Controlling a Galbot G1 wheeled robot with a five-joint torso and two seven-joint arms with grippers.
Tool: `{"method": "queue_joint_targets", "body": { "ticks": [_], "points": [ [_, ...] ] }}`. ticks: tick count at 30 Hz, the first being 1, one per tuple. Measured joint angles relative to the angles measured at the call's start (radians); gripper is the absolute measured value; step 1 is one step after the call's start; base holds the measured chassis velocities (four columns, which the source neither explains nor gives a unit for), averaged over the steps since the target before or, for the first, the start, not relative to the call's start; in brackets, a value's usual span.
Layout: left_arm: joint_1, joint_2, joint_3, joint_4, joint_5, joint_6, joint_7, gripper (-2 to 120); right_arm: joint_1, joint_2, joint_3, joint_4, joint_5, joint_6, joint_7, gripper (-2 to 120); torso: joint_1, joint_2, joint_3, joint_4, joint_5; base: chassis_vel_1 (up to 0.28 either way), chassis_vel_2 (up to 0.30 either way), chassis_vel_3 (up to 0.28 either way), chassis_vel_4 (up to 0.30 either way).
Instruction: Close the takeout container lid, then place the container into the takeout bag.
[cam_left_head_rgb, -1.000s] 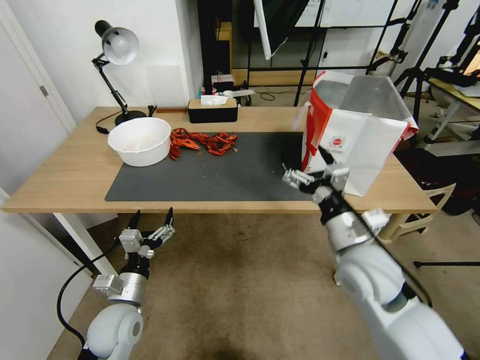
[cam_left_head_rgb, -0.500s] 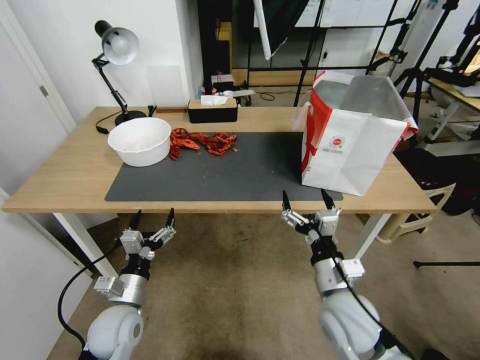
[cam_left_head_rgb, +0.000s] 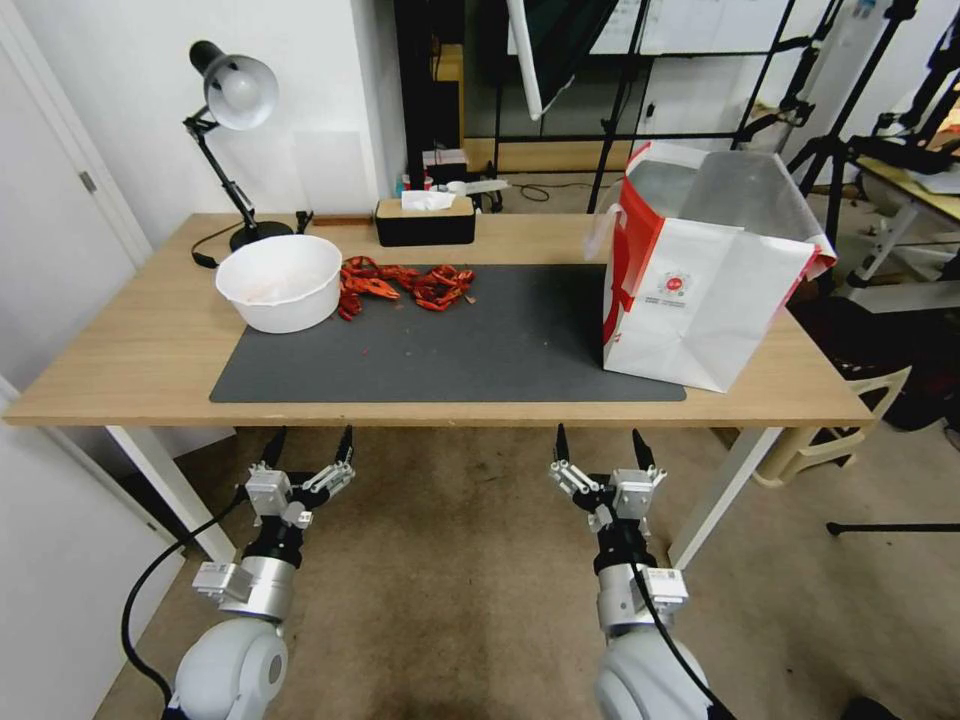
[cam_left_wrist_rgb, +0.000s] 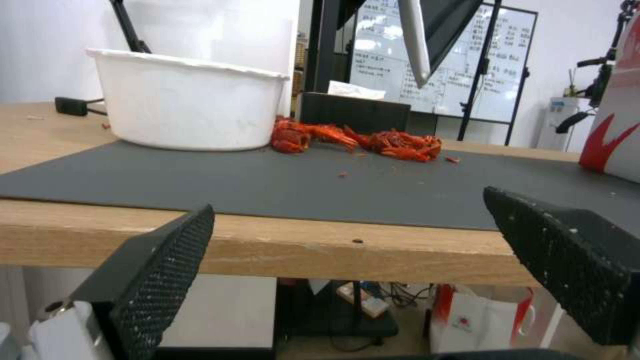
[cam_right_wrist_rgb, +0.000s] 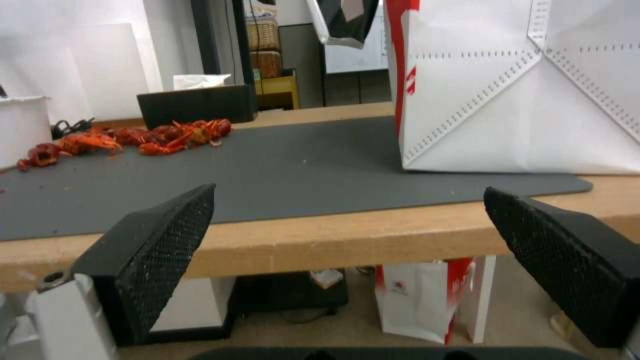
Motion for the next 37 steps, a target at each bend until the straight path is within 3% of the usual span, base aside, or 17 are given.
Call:
{"method": "queue_joint_targets", "body": {
  "ticks": [37],
  "points": [
    [-0.002, 0.0, -0.003, 0.004, -0.01, -0.018, 0.012, 100, -0.006, 0.005, 0.002, -0.008, -0.005, 0.006, -0.005, 100, 0.0, 0.0, 0.0, 0.0, 0.0001, 0.0, 0.0, 0.0, 0.0]
  ]
}}
